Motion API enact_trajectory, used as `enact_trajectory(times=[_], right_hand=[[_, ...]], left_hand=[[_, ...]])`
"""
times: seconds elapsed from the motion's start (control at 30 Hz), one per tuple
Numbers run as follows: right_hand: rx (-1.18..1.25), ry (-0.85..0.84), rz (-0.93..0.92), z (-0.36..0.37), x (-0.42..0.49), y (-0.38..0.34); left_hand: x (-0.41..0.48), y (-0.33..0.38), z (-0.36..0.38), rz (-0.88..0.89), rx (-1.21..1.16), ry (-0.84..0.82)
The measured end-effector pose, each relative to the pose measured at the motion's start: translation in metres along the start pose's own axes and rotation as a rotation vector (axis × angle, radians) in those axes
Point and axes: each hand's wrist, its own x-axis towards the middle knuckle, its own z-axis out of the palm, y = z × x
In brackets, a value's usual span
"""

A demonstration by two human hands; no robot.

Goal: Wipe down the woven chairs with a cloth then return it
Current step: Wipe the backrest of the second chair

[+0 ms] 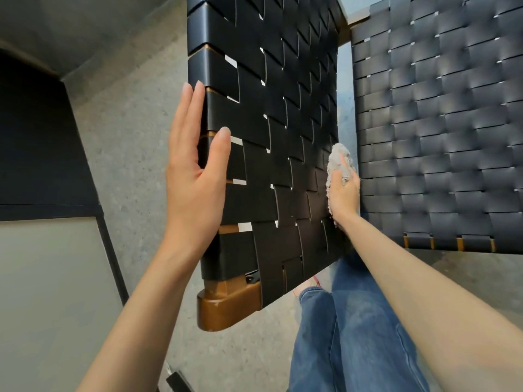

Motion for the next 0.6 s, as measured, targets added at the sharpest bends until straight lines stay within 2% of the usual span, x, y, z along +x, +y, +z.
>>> enact_trajectory(times=[0.17, 0.27, 0.37, 0.5, 0.6], right_hand=[[-0.093, -0.064, 0.181, -0.017, 0.001, 0.026], [-0.045, 0.002, 0.254, -0.018, -0.006, 0.036], [0.001, 0.043, 0.177, -0.014, -0.007, 0.026], [0.036, -0.037, -0.042, -0.006, 0.006, -0.011], [-0.021, -0.073, -0.092, 0.002, 0.016, -0.023]], left_hand=[[-0.001, 0.001, 0.000, -0.009, -0.029, -0.004], [-0.001, 0.000, 0.001, -0.017, -0.041, 0.000], [-0.003, -0.001, 0.001, -0.018, -0.057, 0.001], [-0.003, -0.002, 0.001, -0.012, -0.055, 0.006], [-0.002, -0.003, 0.000, -0.004, -0.059, 0.013]])
